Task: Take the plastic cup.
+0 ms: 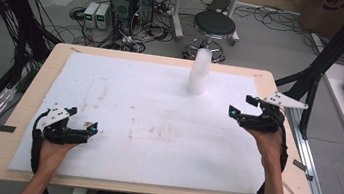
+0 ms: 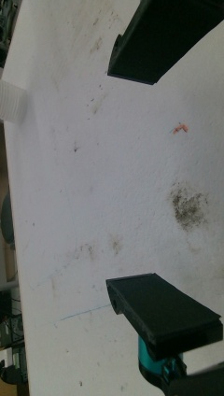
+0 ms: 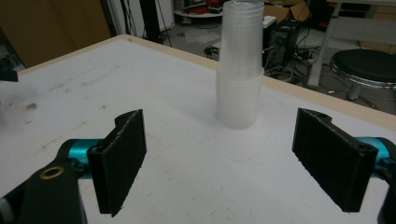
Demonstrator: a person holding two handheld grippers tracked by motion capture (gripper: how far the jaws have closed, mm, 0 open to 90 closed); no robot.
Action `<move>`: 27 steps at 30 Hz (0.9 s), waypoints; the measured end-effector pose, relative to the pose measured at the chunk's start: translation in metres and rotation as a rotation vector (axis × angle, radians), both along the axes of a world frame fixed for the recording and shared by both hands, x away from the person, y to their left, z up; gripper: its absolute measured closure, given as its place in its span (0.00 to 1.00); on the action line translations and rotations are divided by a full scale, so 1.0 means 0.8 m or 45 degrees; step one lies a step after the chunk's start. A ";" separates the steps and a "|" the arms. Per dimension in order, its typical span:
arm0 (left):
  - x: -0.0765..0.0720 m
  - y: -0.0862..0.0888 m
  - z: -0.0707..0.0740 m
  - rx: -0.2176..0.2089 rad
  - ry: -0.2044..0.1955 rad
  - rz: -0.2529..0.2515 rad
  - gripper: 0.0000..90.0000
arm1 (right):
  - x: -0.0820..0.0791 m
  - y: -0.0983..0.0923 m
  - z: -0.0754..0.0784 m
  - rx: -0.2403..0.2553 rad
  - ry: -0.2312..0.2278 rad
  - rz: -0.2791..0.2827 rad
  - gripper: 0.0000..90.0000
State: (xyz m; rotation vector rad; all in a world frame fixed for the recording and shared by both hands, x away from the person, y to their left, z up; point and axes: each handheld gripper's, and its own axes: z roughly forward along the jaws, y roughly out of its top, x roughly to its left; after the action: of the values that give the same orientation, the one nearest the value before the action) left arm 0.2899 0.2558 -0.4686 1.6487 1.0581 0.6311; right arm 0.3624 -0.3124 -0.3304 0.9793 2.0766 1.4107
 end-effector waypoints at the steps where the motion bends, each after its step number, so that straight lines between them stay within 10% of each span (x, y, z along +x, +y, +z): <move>1: 0.000 0.000 0.000 0.000 0.000 0.000 0.02 | 0.006 0.000 0.004 -0.011 0.008 -0.008 0.16; 27: 0.002 0.001 0.000 -0.012 0.021 -0.001 0.02 | 0.128 0.043 0.080 -0.221 0.065 0.036 0.15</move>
State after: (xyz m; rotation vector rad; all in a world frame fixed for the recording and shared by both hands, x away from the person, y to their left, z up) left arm 0.2918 0.2563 -0.4688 1.6484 1.0706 0.6118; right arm 0.4646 -0.2781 -0.2666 0.9268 2.2153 1.2067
